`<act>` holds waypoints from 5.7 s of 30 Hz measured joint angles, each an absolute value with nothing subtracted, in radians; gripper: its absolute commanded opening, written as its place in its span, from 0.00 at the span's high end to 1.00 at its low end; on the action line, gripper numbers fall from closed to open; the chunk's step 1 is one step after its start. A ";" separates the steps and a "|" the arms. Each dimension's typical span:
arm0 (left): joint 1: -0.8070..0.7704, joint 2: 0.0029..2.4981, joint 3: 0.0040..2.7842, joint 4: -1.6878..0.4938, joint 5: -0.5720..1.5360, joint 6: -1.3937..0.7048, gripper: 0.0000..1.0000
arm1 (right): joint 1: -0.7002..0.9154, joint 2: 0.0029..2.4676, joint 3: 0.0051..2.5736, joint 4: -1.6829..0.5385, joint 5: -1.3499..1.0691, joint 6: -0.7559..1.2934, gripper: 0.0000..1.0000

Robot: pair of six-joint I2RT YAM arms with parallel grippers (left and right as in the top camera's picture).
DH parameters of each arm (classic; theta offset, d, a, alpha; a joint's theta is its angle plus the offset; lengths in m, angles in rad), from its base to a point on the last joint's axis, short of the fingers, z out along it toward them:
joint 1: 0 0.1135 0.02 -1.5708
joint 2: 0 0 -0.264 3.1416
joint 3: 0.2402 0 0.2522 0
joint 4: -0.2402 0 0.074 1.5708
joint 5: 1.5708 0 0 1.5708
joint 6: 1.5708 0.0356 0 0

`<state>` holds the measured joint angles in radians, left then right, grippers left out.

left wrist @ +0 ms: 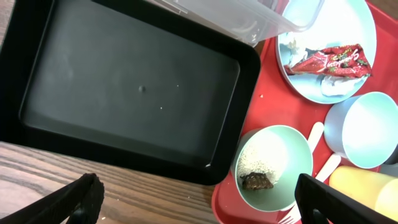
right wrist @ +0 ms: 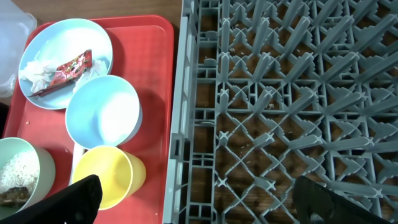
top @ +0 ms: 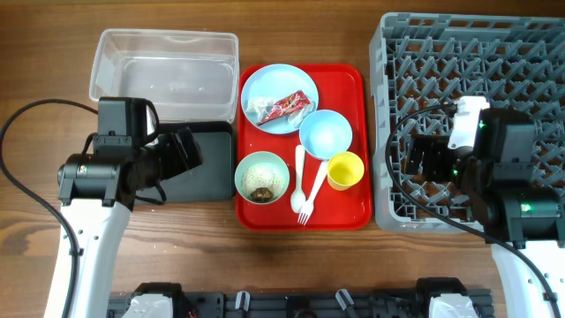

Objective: Sort waste into correct bins and load items into the dishwasher rack
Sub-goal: 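Raise the left gripper and move it over the red wrapper on the plate, then grasp the red wrapper with the left gripper and drop it in the clear bin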

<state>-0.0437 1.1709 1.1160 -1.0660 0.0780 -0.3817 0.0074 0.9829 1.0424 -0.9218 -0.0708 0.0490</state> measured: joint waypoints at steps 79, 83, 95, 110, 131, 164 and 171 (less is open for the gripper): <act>-0.496 2.144 1.677 -0.721 -0.108 -0.034 0.04 | 0.007 1.017 1.044 -0.958 0.035 0.139 0.00; -0.465 2.145 1.677 -0.717 -0.110 -0.103 0.05 | 0.007 1.017 1.044 -0.959 0.035 0.139 0.00; -0.426 2.183 1.677 -0.730 -0.103 -0.183 0.42 | 0.007 1.017 1.044 -0.962 0.035 0.139 0.00; -0.426 2.184 1.677 -0.764 -0.104 -0.189 0.96 | 0.007 1.017 1.043 -0.962 0.035 0.139 0.00; -0.180 1.850 1.692 -0.791 -0.101 -0.225 0.72 | 0.007 1.017 1.044 -0.964 0.035 0.139 0.00; -0.516 2.123 1.673 -0.780 -0.015 -0.249 0.35 | 0.007 1.017 1.044 -0.973 0.035 0.139 0.00; -0.516 2.183 1.670 -0.778 -0.042 -0.247 0.96 | 0.007 1.017 1.044 -0.974 0.035 0.139 0.00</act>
